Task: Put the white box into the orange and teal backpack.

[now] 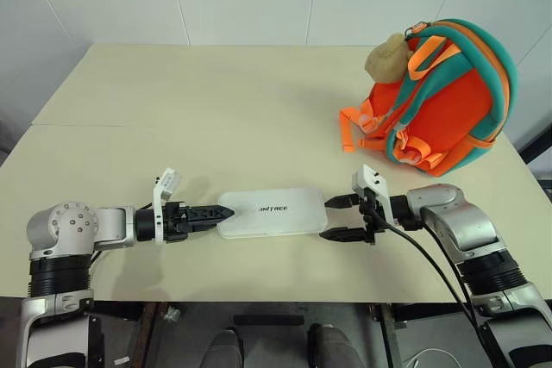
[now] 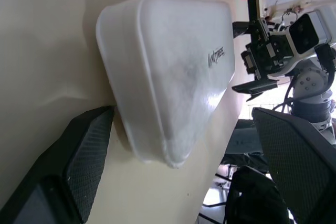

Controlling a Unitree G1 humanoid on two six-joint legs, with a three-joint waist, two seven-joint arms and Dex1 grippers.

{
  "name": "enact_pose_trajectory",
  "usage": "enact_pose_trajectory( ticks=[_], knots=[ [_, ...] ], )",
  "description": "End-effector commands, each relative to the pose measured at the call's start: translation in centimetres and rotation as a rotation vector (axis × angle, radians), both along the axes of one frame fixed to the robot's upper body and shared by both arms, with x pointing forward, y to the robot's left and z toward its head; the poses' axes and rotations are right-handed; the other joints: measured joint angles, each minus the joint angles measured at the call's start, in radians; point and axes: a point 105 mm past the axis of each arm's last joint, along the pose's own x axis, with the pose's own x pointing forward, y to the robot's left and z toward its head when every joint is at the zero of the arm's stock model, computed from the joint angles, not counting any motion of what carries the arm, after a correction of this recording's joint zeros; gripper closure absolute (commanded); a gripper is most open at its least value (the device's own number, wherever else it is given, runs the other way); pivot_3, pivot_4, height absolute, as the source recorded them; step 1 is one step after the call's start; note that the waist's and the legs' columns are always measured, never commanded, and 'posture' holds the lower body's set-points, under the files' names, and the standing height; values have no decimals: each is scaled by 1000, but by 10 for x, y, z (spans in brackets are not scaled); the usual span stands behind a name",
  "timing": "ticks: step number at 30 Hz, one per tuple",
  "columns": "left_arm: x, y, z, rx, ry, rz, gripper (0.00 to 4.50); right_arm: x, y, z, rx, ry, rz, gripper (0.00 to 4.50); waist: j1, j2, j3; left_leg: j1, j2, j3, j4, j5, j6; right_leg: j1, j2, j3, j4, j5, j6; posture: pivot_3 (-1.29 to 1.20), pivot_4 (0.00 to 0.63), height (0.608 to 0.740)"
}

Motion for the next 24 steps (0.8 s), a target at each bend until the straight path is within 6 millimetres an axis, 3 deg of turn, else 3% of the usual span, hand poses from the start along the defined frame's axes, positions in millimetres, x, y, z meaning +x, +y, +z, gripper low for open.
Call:
enact_pose_trajectory(
  ticks=[1,10,18,23,24],
  knots=[
    [-1,6,-13,21,91,33,0,0,-1,10,20,-54,-5,26,0,0,0,0,0,0,0,0,0,0,0,0,0,0,0,0,150,740],
    [9,-28,-24,-85,152,-13,0,0,6,11,44,-77,24,26,24,0,0,0,0,0,2,1,0,3,0,0,-1,1,1,0,150,740],
    [13,-38,-25,-111,196,-42,0,2,17,15,84,-112,39,26,30,1,-1,0,0,0,3,1,0,3,0,0,-1,1,1,0,150,740],
    [13,-42,-25,-116,207,-63,0,0,16,9,72,-121,33,26,30,1,-1,0,-1,0,4,1,0,4,0,0,-2,1,2,0,150,740],
    [10,-42,-27,-114,216,-73,187,1,12,7,62,-126,18,5,30,1,-1,0,-1,0,4,1,0,4,0,0,-2,1,2,0,150,740]
  ],
)
